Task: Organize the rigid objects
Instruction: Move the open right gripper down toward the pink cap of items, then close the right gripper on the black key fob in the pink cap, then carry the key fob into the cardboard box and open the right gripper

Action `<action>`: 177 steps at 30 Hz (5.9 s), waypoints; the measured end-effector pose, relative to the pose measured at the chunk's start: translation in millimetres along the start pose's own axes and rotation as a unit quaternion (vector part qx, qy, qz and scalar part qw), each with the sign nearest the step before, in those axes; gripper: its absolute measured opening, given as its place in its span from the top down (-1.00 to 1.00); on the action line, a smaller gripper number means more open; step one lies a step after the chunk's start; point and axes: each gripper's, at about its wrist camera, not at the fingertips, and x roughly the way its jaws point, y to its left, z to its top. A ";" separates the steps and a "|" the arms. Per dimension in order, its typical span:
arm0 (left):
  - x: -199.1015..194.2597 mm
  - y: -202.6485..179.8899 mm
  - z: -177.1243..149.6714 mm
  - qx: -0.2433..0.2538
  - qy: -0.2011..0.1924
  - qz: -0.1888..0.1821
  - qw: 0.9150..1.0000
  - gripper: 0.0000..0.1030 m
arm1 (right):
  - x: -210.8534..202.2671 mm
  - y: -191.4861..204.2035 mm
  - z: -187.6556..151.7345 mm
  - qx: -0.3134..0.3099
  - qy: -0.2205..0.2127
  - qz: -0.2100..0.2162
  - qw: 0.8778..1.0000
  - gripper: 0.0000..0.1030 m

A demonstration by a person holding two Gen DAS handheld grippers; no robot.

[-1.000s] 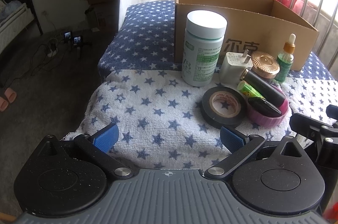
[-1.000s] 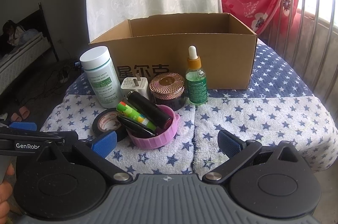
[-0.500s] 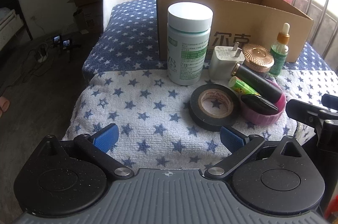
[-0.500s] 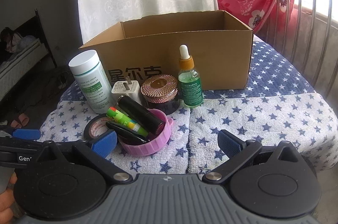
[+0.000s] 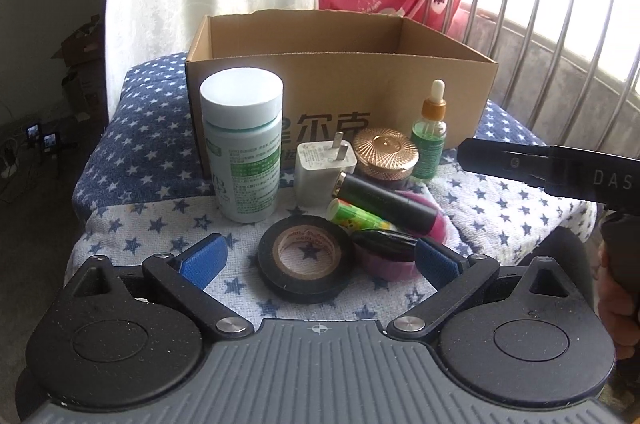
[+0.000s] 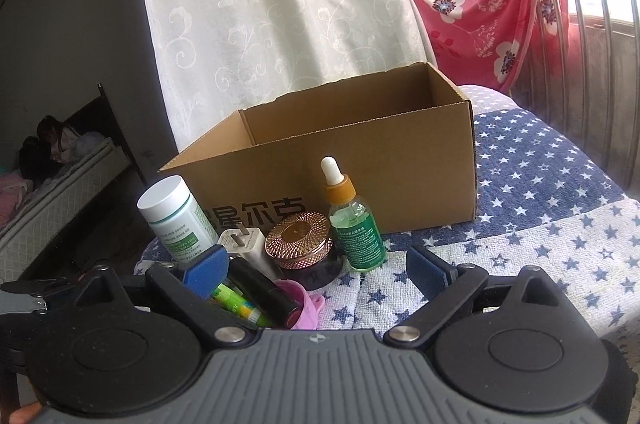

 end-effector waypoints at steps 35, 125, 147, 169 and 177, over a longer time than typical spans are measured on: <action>27.1 2.4 2.3 -0.019 0.005 -0.084 0.996 -0.12 | 90.3 45.6 41.8 -0.180 0.250 0.105 0.946 0.50; 18.4 -41.8 -10.4 0.090 -0.013 -0.069 0.993 0.21 | 54.5 31.9 24.8 -0.258 0.204 0.167 0.930 0.40; 17.0 -34.6 -8.5 0.063 -0.003 -0.047 0.997 0.17 | 72.7 -1.4 30.7 -0.116 0.275 0.190 0.935 0.62; 19.3 -27.2 -8.9 0.031 -0.008 -0.054 0.998 0.22 | 66.8 27.9 19.1 -0.131 0.253 0.181 0.941 0.65; -5.2 -29.2 0.9 0.044 -0.048 -0.043 0.997 0.28 | 46.6 42.6 35.9 -0.136 0.218 0.181 0.949 0.66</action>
